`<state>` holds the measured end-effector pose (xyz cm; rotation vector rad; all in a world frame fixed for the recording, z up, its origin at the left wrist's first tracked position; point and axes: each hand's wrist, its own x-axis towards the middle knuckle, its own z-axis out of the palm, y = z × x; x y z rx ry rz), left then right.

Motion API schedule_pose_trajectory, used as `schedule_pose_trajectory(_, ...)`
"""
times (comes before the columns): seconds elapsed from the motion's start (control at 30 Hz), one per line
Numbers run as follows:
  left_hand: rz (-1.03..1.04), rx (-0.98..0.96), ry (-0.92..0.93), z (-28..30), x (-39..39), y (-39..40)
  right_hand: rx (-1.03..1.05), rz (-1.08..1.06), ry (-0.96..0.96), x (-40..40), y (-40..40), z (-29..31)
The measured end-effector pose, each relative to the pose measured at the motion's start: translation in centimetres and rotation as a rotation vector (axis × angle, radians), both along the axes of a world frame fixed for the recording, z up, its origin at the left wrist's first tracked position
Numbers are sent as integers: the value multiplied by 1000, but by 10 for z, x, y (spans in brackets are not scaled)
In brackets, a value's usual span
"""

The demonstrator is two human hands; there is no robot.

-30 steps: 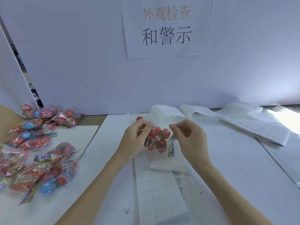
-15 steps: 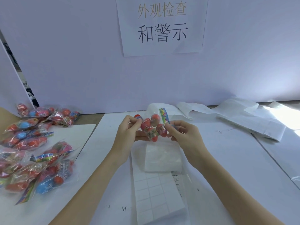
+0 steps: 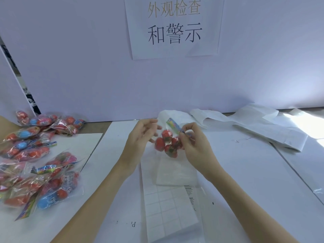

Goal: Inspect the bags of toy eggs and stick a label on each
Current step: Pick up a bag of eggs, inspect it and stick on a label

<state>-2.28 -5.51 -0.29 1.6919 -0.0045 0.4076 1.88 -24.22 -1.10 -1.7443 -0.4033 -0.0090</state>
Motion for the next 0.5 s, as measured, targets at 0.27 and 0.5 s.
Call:
schedule_pose_trajectory(0.27,155,-19,-15,-2,4,-1,79,19,98,-5,3,4)
schedule_pose_trajectory(0.5,83,-124,76,-1,3,6,103,-37,69,-3,3,4)
